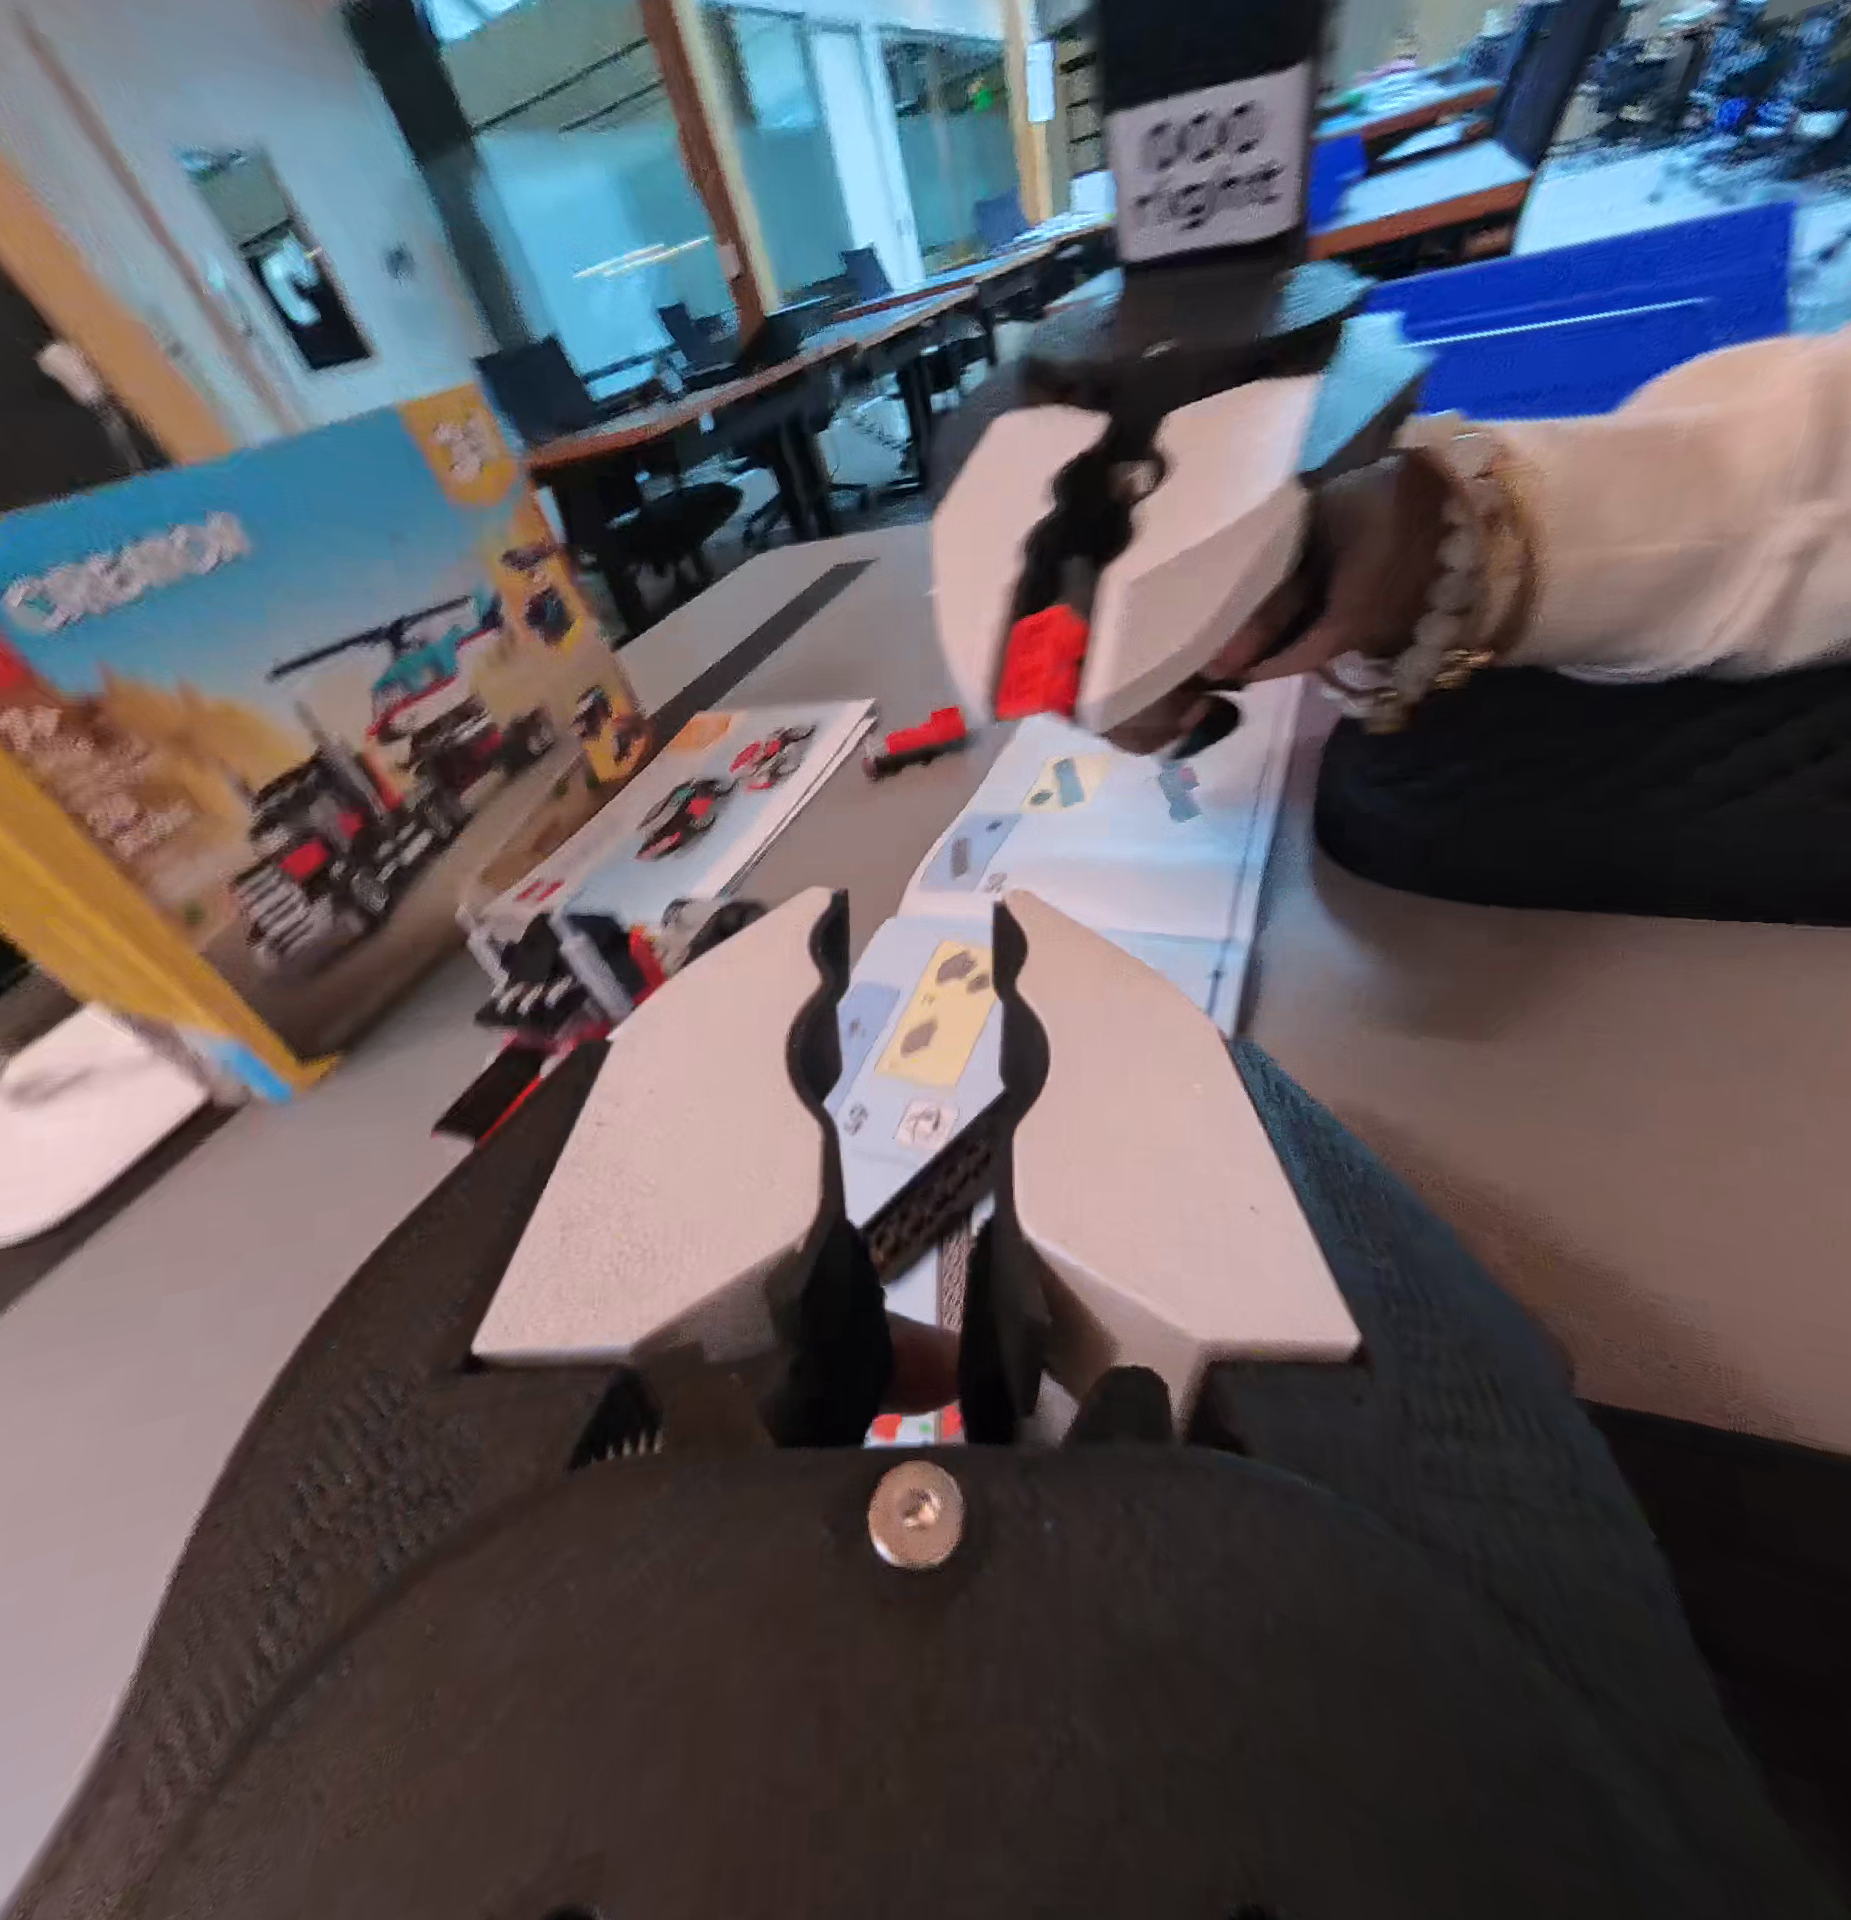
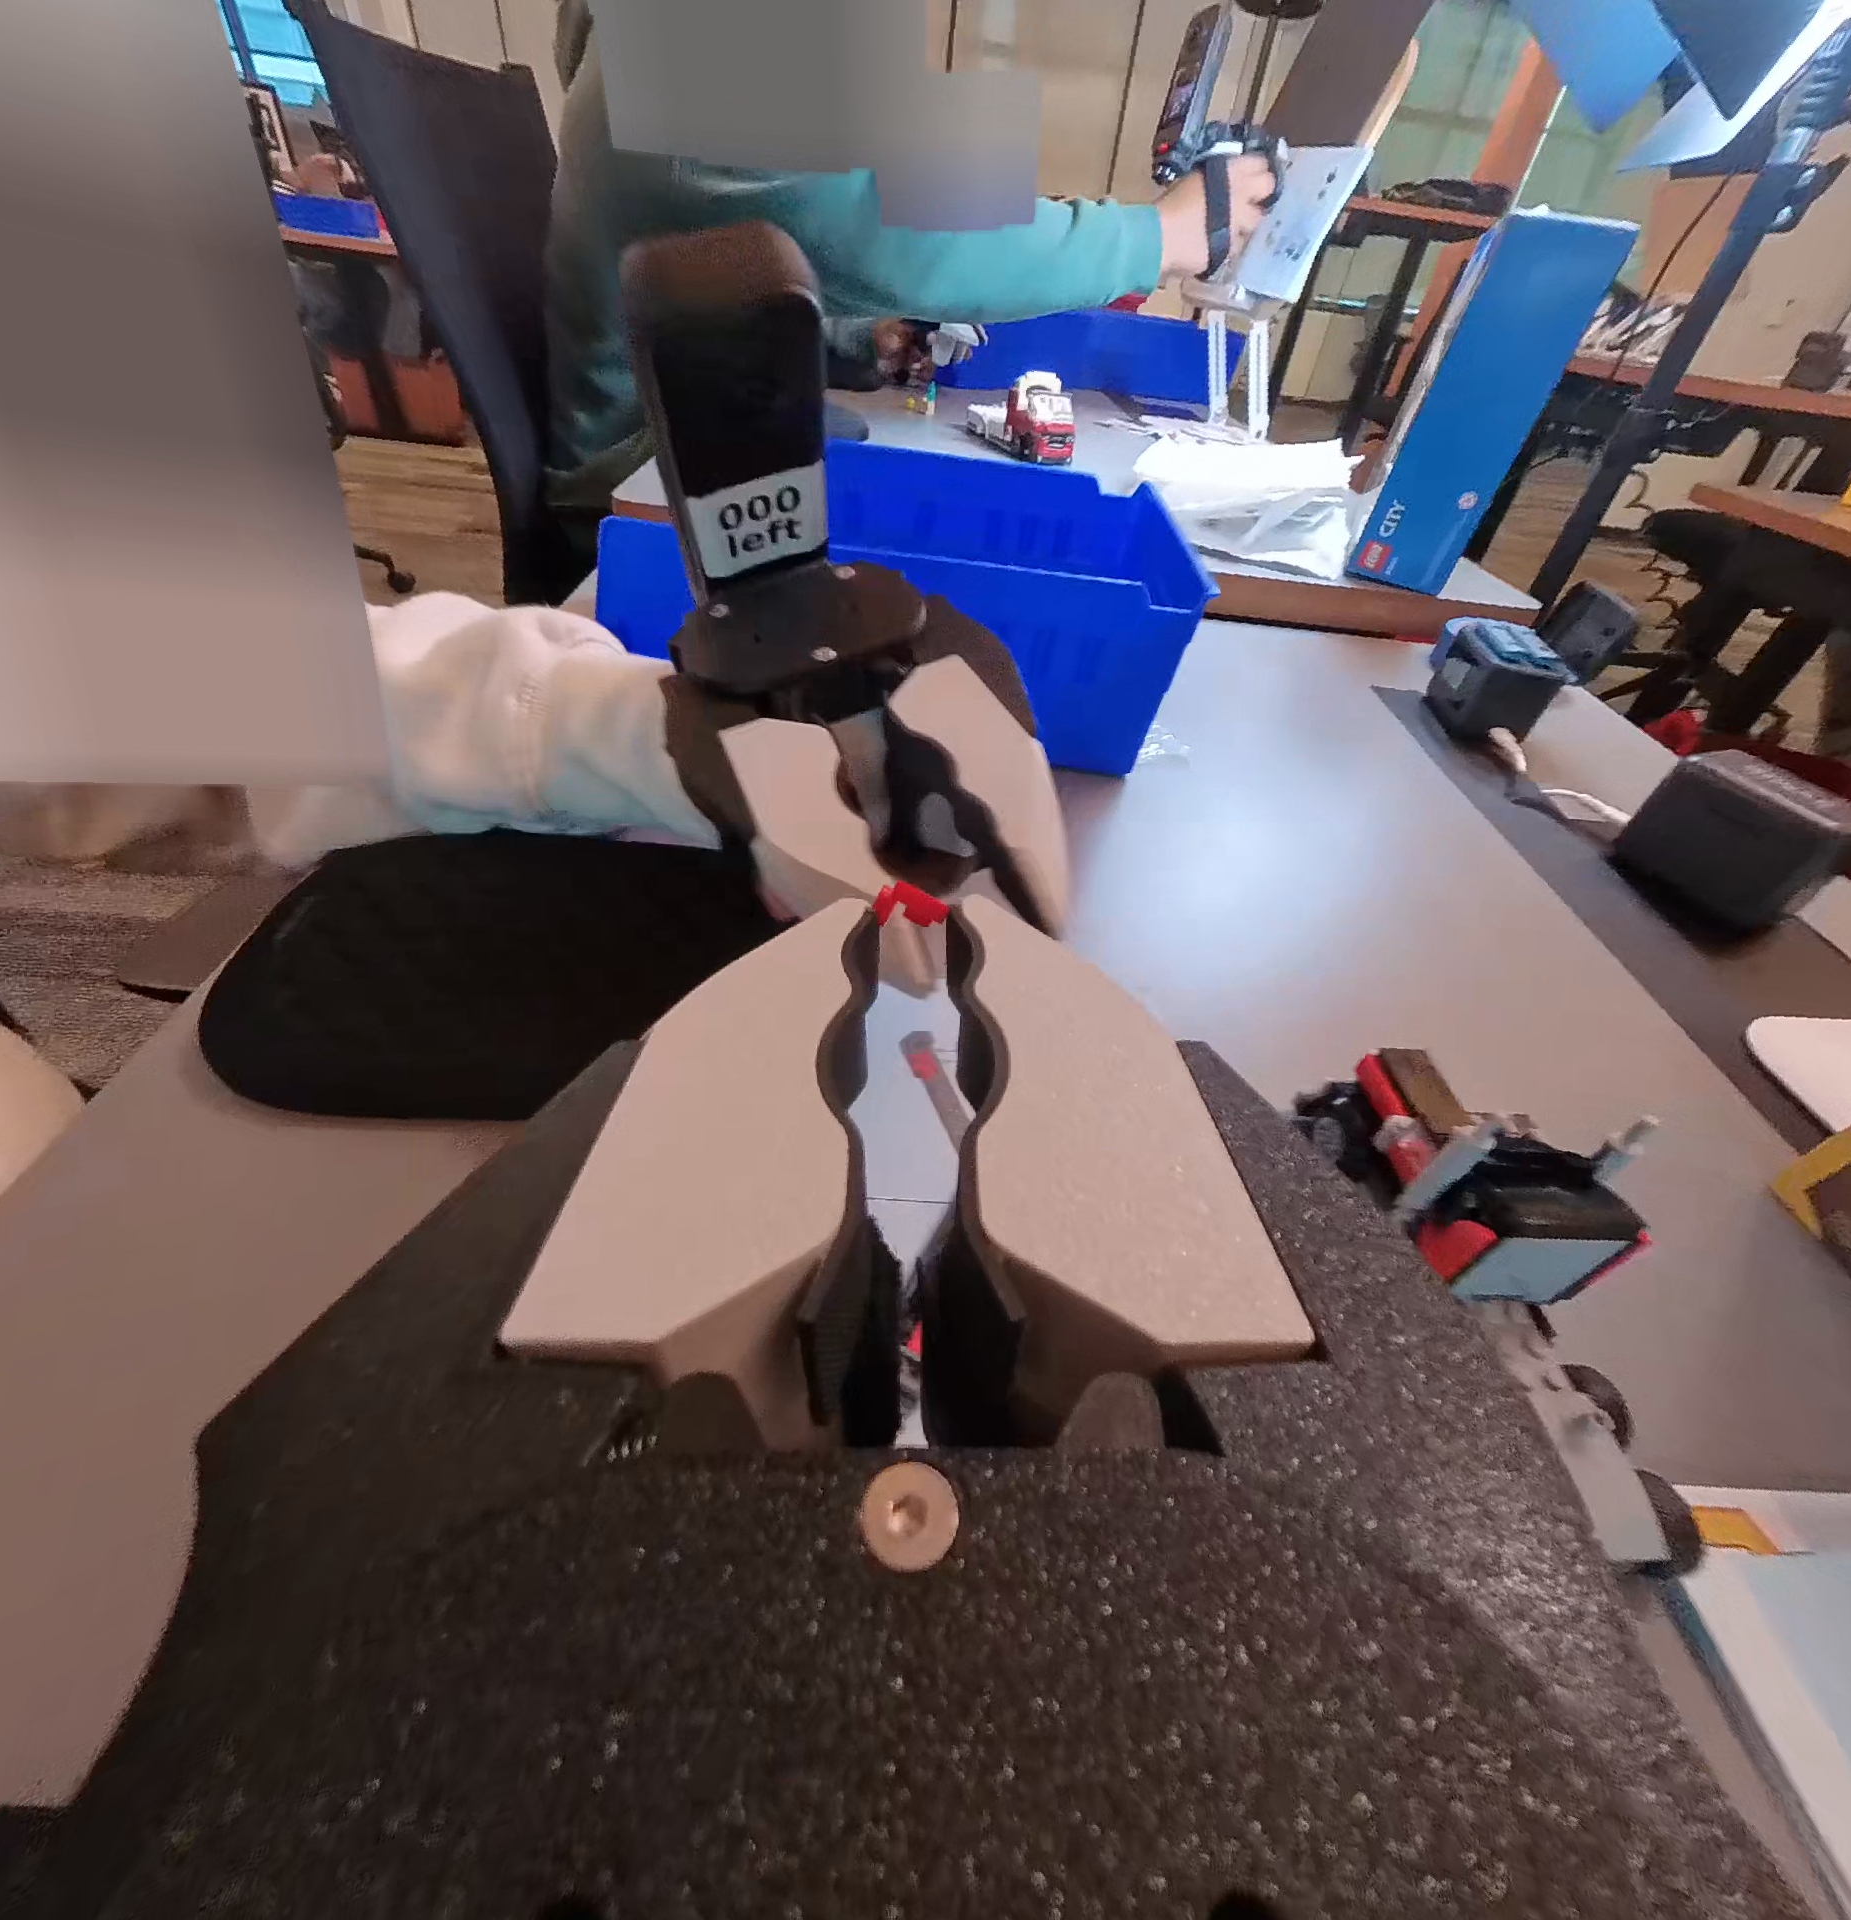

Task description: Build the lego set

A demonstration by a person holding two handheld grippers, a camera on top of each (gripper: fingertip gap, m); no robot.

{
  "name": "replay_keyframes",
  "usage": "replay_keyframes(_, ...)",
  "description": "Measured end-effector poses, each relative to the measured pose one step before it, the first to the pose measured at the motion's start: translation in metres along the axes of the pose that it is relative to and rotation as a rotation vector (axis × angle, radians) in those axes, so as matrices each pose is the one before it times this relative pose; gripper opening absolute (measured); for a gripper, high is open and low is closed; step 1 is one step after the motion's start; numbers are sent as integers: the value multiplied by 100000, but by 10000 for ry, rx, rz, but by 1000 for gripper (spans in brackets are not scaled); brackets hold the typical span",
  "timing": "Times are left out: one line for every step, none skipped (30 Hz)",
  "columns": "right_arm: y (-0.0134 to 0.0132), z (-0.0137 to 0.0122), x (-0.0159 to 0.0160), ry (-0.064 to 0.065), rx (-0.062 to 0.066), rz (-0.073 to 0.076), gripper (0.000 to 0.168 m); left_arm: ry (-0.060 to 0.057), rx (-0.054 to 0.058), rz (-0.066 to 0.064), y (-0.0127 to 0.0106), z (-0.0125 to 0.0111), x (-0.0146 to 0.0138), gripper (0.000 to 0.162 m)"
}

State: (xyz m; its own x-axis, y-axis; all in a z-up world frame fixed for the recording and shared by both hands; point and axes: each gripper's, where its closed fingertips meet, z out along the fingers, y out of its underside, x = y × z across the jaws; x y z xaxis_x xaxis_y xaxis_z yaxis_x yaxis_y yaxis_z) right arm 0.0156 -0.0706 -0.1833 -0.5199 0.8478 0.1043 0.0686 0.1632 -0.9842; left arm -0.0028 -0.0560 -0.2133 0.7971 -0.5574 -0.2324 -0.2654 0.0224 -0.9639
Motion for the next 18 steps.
replay_keyframes(-167, -271, 558, 220, 10, -105, 13, 432, 60, 136, -738, 121, 499, 27)
replay_keyframes(-60, -200, 586, 262, -63, -261, 13, 471, 14, -226, -679, 122, 353, 25)
replay_keyframes(-72, -155, 638, 374, -62, -516, 13, 320, -26, -444, -535, 85, -33, 24)
replay_keyframes(-95, -69, 476, 363, -10, -735, 13, 142, -20, -496, -365, 4, -408, 24)
replay_keyframes(47, 57, 200, 189, -83, -679, 13, 66, 70, -487, -281, -63, -600, 23)
replay_keyframes(264, 188, -51, -40, -163, -384, 13, 177, 194, -412, -264, -109, -468, 23)
replay_keyframes(409, 279, -338, -345, -175, 117, 13, 303, 276, -215, -238, -130, -251, 23)
replay_keyframes(539, 327, -497, -606, -185, 692, 13, 242, 310, 80, -135, -173, -191, 24)
replay_keyframes(606, 292, -436, -691, -165, 1071, 13, 173, 389, 380, -94, -219, -50, 24)
replay_keyframes(515, 181, -270, -627, -64, 1076, 13, 116, 463, 495, -76, -222, 106, 24)
replay_keyframes(266, 80, -127, -509, 118, 895, 13, 55, 379, 325, 80, -187, 161, 24)
replay_keyframes(70, 42, -266, -617, 215, 808, 12, 250, 197, 46, 283, -134, 479, 24)
replay_keyframes(74, 63, -420, -782, 120, 913, 12, 359, 98, -125, 321, -88, 659, 24)
replay_keyframes(177, 89, -392, -789, -21, 1007, 12, 255, 117, -88, 148, 3, 530, 23)
replay_keyframes(250, 100, -289, -679, -134, 995, 12, 302, 129, 118, -92, 64, 623, 23)
replay_keyframes(263, 156, -498, -713, -152, 783, 12, 353, 16, 282, -189, 146, 684, 24)
replay_keyframes(293, 234, -706, -772, -157, 529, 12, 321, -148, 297, -103, 204, 589, 26)
replay_keyframes(329, 310, -518, -572, -174, 319, 12, 271, -241, 245, 7, 213, 524, 28)
